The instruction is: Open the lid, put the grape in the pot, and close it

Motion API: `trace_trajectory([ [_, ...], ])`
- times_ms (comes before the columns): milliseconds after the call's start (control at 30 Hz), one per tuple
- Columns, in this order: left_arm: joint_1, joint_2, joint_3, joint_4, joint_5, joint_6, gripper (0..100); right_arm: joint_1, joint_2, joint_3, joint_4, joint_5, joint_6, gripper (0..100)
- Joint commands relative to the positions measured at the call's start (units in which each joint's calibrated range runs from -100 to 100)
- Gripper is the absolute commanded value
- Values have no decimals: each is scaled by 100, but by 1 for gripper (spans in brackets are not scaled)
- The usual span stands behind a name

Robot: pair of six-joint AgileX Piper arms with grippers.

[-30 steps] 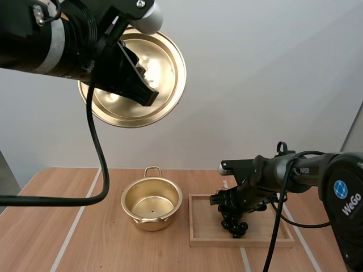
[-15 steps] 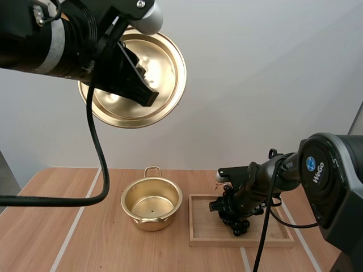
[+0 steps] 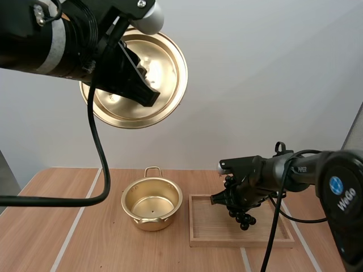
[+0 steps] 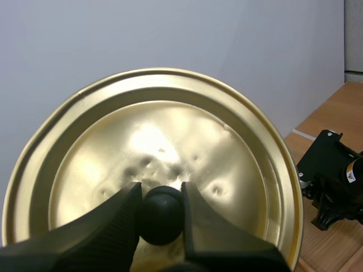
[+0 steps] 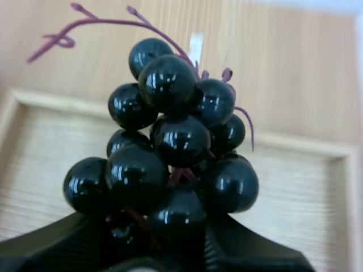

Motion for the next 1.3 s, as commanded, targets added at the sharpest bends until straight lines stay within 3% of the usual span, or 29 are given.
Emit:
trace_trajectory([
  [0, -5, -38, -224, -129, -63, -62, 0, 9, -572, 30, -45, -11, -61, 0],
  [267, -5, -38, -964, -129, -63, -480, 0, 594, -1655, -197, -45, 141, -220, 0],
  [733, -5, -477, -1549, 6, -65, -522, 0, 1793, -1002, -1270, -45, 583, -220, 0],
  [1000, -5, -559, -1549, 670, -65, -499, 0, 2066, 95, -1820, -45, 583, -220, 0],
  [1267, -5, -559, -1549, 712, -65, -571, 0, 2091, 1047, -1923, -45, 347, -220, 0],
])
